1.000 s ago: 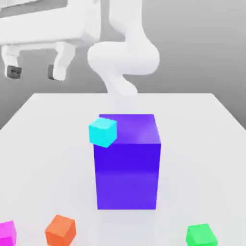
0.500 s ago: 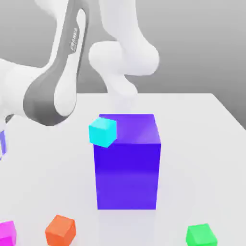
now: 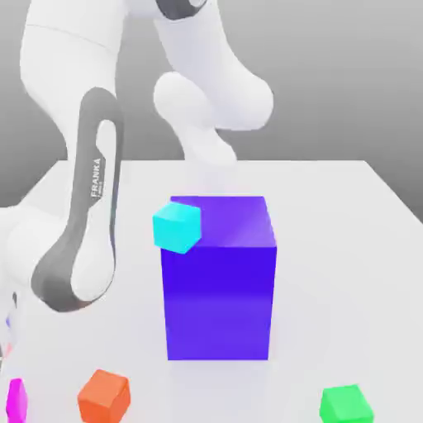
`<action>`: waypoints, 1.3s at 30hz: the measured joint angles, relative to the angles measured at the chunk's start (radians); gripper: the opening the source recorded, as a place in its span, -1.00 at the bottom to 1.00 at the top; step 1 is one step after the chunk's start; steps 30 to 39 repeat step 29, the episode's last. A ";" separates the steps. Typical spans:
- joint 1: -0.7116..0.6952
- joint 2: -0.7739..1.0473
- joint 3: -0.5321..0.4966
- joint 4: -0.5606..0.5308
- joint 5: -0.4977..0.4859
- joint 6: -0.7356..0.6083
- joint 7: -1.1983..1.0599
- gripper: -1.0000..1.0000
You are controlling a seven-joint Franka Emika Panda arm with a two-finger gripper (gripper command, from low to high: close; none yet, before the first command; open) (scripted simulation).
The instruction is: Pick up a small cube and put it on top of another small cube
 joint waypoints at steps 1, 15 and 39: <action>0.007 -0.032 -0.004 -0.008 -0.007 -0.025 0.008 -1.00; 0.412 -0.166 0.157 -0.094 -0.087 -0.089 0.423 -1.00; 0.641 -0.117 0.226 -0.134 -0.200 0.021 0.699 1.00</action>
